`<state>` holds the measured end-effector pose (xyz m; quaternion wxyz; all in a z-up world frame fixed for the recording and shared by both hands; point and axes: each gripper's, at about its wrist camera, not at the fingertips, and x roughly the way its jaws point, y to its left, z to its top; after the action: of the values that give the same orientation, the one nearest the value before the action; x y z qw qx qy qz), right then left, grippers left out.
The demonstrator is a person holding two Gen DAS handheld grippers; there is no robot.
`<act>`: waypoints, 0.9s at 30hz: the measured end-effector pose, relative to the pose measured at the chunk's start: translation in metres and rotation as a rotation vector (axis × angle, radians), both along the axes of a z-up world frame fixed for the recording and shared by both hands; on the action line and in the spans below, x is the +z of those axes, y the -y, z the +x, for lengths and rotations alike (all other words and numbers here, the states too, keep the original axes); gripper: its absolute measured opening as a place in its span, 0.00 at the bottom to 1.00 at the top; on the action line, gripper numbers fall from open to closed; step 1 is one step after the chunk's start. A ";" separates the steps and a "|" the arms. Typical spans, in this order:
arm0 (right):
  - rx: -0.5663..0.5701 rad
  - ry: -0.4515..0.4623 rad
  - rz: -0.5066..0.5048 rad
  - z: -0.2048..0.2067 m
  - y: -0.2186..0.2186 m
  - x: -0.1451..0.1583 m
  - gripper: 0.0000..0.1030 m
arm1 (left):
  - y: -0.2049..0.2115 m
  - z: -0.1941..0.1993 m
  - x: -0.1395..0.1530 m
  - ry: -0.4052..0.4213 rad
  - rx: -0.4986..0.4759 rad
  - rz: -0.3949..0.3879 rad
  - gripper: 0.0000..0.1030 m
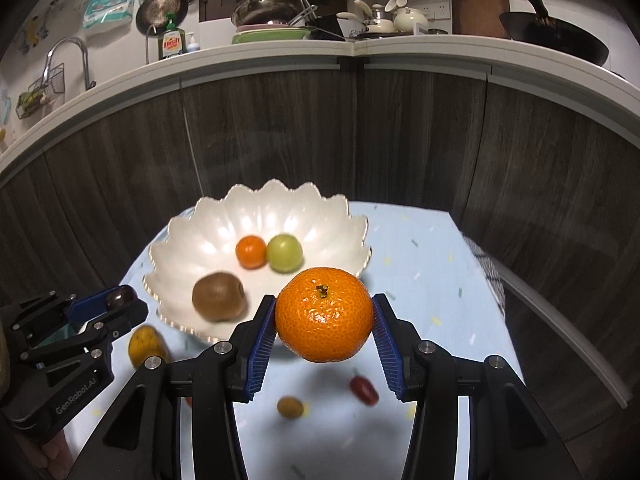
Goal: Organize fruits
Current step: 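Carry the plum with the left tool while the right tool carries the mandarin over the bowl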
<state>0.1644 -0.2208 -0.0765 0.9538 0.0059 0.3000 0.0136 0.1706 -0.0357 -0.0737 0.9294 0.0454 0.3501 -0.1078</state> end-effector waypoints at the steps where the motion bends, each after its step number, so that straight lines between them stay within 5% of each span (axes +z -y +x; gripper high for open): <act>1: -0.001 0.004 -0.001 0.003 0.000 0.002 0.47 | -0.001 0.003 0.001 0.002 0.002 -0.001 0.28; 12: -0.012 0.033 -0.011 0.047 -0.002 0.015 0.47 | -0.010 0.049 0.014 0.036 0.033 -0.004 0.28; 27: -0.036 -0.020 -0.010 0.100 -0.004 -0.004 0.47 | -0.022 0.101 0.002 0.026 0.080 0.003 0.28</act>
<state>0.2647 -0.2164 -0.0803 0.9509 0.0066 0.3095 -0.0051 0.2716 -0.0132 -0.0715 0.9373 0.0344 0.3397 -0.0696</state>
